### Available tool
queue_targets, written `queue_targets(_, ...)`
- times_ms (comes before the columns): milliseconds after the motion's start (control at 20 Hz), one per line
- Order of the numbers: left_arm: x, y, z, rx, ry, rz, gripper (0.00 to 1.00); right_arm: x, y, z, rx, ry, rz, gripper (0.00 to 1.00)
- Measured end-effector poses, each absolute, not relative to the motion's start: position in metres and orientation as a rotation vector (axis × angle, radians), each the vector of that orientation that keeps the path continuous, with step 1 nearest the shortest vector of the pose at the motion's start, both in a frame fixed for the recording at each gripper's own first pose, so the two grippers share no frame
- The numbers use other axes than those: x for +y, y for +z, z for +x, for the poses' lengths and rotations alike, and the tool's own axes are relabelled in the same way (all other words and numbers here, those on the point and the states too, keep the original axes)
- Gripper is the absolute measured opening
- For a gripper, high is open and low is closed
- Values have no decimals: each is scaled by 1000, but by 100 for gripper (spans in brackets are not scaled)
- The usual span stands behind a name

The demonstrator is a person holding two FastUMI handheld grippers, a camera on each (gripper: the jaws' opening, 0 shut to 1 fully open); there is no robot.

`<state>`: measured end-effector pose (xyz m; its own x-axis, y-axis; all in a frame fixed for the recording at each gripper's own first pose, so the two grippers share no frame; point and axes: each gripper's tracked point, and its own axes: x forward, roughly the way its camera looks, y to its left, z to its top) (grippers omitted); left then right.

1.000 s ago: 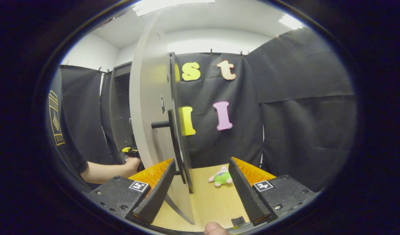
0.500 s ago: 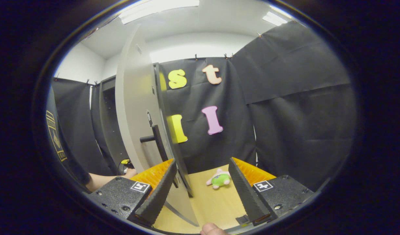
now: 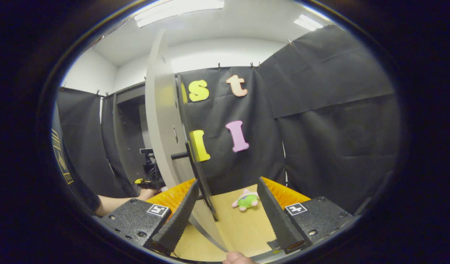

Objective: Open the cabinet door with the right hand, grasp the bottle in the cabinet with the left hand and place it on the coaster, then close the cabinet door with the right hand.

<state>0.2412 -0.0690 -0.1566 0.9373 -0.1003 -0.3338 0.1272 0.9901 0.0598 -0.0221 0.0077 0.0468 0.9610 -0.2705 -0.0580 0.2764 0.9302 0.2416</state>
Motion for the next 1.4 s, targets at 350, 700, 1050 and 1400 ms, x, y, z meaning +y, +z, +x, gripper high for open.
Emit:
queue_targets(350,-40,-125,209,301,-93,-20,63,29,48,-21,68,-222,204,96)
queue_targets(700,-7,-94,96,252,-40,27,70,22,42,-10,79,-59,188,97)
queue_targets(1050,43,-100,11,263,78,77,80,13,-3,-7,146,37,225,100)
queue_targets(1400,86,-155,-56,291,222,122,70,7,-62,-17,174,21,154,100)
